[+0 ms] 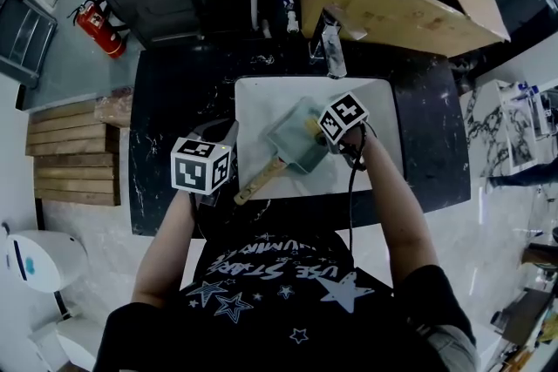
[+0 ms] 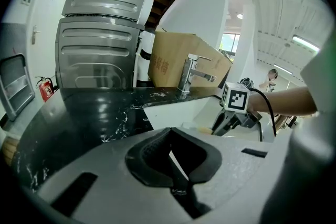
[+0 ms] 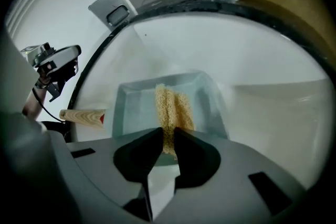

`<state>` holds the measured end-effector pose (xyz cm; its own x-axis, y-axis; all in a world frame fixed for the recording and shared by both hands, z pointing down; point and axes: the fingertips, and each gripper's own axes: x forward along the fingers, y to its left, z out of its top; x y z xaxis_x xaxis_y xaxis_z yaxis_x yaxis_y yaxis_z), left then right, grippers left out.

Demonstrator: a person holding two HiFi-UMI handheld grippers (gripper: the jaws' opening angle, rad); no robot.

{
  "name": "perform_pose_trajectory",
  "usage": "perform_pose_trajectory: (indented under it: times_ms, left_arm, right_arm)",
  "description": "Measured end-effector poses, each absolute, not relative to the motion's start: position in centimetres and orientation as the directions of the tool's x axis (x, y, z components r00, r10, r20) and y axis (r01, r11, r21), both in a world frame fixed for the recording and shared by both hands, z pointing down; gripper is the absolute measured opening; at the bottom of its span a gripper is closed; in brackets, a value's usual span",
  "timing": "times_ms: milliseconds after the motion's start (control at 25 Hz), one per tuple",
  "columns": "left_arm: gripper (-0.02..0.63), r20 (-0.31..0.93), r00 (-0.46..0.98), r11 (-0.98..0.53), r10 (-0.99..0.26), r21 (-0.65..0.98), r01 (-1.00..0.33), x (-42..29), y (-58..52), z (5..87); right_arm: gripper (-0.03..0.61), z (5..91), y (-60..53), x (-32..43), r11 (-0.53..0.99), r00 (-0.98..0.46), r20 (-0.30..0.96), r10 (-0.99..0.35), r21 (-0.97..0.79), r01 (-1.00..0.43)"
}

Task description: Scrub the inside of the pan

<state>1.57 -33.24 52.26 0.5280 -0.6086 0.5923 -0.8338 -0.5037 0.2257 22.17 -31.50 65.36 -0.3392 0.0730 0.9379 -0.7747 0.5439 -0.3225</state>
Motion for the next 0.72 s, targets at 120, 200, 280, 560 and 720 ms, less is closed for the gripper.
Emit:
perform_pose_trajectory:
  times_ms: [120, 200, 280, 560, 720]
  left_arm:
    - [0.008, 0.596, 0.529, -0.507, -0.604, 0.226, -0.832, 1.7, -33.3, 52.3]
    - [0.008, 0.598, 0.528, -0.506, -0.603, 0.225, -0.833, 1.8, -33.4, 52.4]
    - [0.008, 0.601, 0.524, -0.503, -0.604, 0.222, -0.835, 1.7, -33.6, 52.5]
    - [0.008, 0.612, 0.516, -0.495, -0.6, 0.222, -0.84, 1.5, -33.5, 52.8]
    - [0.008, 0.615, 0.516, -0.497, -0.596, 0.222, -0.839, 1.6, -33.5, 52.9]
  right_arm:
    - [0.067, 66.0, -33.0, 23.9, 0.513, -0.31, 0.951, 0.015, -0.273, -0.814]
    - [0.067, 66.6, -33.7, 24.8, 0.506, -0.282, 0.959, -0.009, -0.239, -0.829]
    - [0.067, 67.2, -34.1, 25.4, 0.504, -0.255, 0.967, -0.023, -0.209, -0.838]
    - [0.067, 69.0, -33.9, 25.8, 0.512, -0.224, 0.975, -0.007, -0.189, -0.838]
    - [0.067, 69.5, -33.5, 25.7, 0.511, -0.204, 0.979, 0.018, -0.184, -0.84]
